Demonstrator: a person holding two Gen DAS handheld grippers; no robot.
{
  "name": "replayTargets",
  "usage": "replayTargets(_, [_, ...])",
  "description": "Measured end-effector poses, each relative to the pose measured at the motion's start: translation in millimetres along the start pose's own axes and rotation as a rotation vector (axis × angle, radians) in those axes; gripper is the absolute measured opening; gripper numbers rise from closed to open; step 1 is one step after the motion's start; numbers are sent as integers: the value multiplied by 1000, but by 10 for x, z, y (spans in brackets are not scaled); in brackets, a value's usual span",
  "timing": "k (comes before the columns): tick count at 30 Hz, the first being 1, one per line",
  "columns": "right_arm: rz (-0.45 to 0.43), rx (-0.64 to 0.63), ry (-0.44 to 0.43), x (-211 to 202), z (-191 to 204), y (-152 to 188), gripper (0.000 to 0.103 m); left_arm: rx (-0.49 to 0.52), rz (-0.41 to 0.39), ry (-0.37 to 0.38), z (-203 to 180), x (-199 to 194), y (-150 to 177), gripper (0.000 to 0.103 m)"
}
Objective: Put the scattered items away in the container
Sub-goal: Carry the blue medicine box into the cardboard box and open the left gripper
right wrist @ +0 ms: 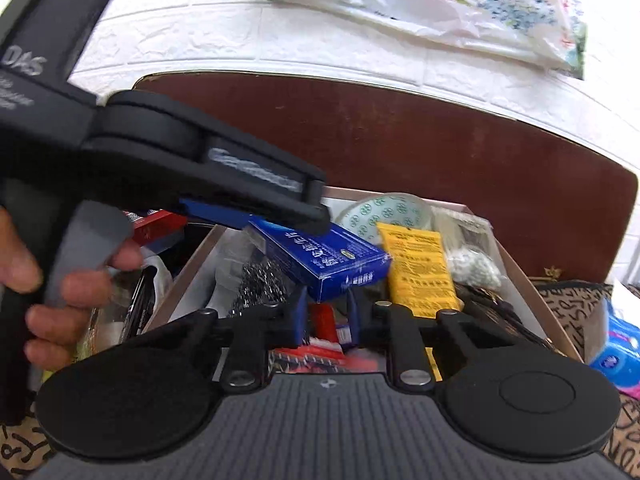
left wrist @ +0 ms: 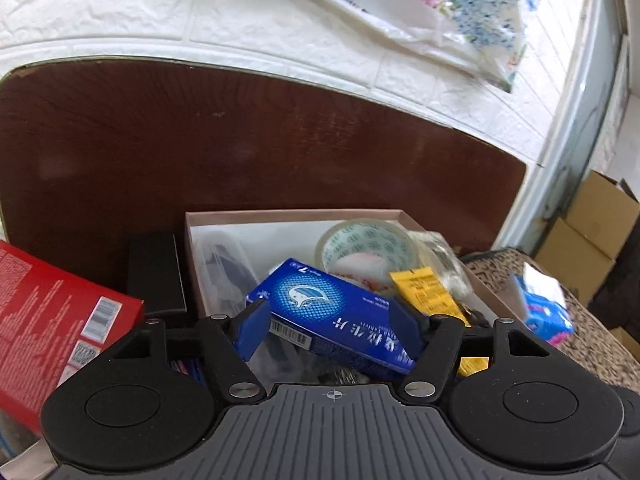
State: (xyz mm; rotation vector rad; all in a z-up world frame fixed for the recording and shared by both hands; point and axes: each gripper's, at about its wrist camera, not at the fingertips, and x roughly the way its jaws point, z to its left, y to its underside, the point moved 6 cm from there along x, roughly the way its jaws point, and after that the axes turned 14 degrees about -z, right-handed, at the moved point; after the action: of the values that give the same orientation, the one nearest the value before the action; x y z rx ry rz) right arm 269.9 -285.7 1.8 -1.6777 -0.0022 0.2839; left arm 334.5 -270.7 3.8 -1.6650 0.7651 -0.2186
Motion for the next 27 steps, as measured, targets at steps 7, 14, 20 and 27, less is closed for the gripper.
replayTargets(7, [-3, 35, 6, 73, -53, 11, 36, 44, -12, -45, 11, 21, 44, 98])
replayTargets(14, [-73, 93, -1, -212, -53, -72, 92, 106, -31, -46, -95, -356, 112, 103])
replayTargets(20, [-108, 88, -12, -511, 101, -189, 100, 141, -56, -10, -264, -812, 160, 103])
replayTargets(27, [-130, 59, -37, -893, 337, -286, 102, 148, -99, -22, -350, -1379, 181, 103])
